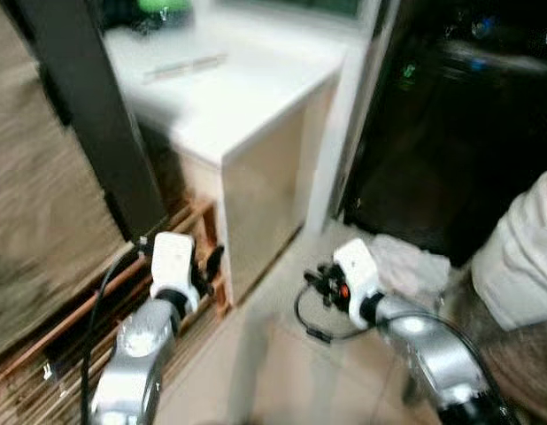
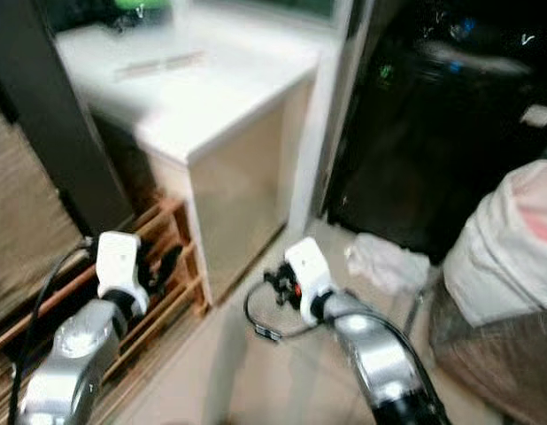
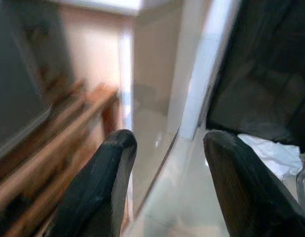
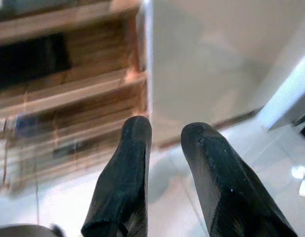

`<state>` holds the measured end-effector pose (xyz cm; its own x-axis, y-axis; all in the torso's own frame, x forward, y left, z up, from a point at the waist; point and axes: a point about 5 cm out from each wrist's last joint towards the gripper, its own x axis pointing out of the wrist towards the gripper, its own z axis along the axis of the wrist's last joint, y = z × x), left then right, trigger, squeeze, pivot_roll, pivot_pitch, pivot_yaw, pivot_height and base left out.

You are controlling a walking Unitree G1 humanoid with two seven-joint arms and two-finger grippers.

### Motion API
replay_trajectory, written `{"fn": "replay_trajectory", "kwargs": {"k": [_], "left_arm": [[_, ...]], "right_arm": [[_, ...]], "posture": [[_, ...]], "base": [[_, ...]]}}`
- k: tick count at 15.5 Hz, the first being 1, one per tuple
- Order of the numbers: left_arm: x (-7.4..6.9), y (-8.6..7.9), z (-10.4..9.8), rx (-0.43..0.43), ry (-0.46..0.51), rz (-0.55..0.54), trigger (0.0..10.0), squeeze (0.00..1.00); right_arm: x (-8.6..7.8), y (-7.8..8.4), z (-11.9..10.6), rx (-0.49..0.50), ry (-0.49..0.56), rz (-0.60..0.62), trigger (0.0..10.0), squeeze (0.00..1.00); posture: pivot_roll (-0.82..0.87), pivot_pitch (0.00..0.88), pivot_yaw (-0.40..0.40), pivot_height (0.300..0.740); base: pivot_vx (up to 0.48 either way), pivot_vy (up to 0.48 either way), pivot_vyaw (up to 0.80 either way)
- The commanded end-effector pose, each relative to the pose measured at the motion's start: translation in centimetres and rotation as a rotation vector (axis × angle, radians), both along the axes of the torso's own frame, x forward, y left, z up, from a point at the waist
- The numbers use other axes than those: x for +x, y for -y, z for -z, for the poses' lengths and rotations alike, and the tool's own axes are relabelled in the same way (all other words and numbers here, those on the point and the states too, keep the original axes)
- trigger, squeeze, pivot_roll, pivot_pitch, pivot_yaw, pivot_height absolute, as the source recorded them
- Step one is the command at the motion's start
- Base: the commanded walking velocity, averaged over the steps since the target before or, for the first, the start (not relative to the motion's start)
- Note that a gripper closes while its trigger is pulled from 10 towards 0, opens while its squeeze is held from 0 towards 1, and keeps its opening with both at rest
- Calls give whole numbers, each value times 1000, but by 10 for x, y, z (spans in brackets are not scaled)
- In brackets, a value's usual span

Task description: Clothes washing

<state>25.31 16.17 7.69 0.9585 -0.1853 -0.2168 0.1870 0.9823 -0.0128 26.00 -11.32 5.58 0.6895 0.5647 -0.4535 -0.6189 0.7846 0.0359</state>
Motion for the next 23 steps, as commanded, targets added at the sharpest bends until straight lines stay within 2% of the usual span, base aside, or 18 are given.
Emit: {"fn": "replay_trajectory", "kwargs": {"k": [1,4,7,10,11,13,17,21,22,23], "left_arm": [[-3,-4,8,-13,-43,-18,10000,0],[-4,-9,19,-7,-80,-30,10000,0],[-5,-18,40,31,-176,-57,10000,0],[-10,-31,71,4,-352,-126,10000,0],[-16,-36,87,50,-450,-118,10000,0],[-25,-42,104,111,-569,-99,10000,0],[-35,-45,122,145,-624,-117,10000,0],[-43,-38,132,107,-647,-123,10000,0],[-50,-33,140,32,-706,-169,10000,0],[-50,-33,140,32,-706,-169,10000,0]], "right_arm": [[1,3,6,-32,-17,26,10000,0],[-1,7,21,-57,-57,61,10000,0],[-4,17,46,-113,-129,160,10000,0],[-12,23,72,-141,-235,242,10000,0],[-18,23,83,-176,-278,239,10000,0],[-26,23,95,-228,-331,226,10000,0],[-44,27,115,-255,-455,280,10000,0],[-44,34,120,-277,-453,322,10000,0],[-44,43,121,-271,-471,399,10000,0],[-44,43,121,-271,-471,399,10000,0]], "posture": [[82,0,-11,740],[86,0,-18,740],[98,0,-31,740],[106,0,-44,740],[109,0,-50,740],[116,0,-60,740],[120,0,-63,740],[119,0,-70,740],[113,0,-71,740],[113,0,-71,740]], "base": [[0,0,0],[0,0,0],[0,0,0],[0,0,0],[0,0,0],[0,0,0],[0,0,0],[0,0,0],[0,0,0],[0,0,0]]}}
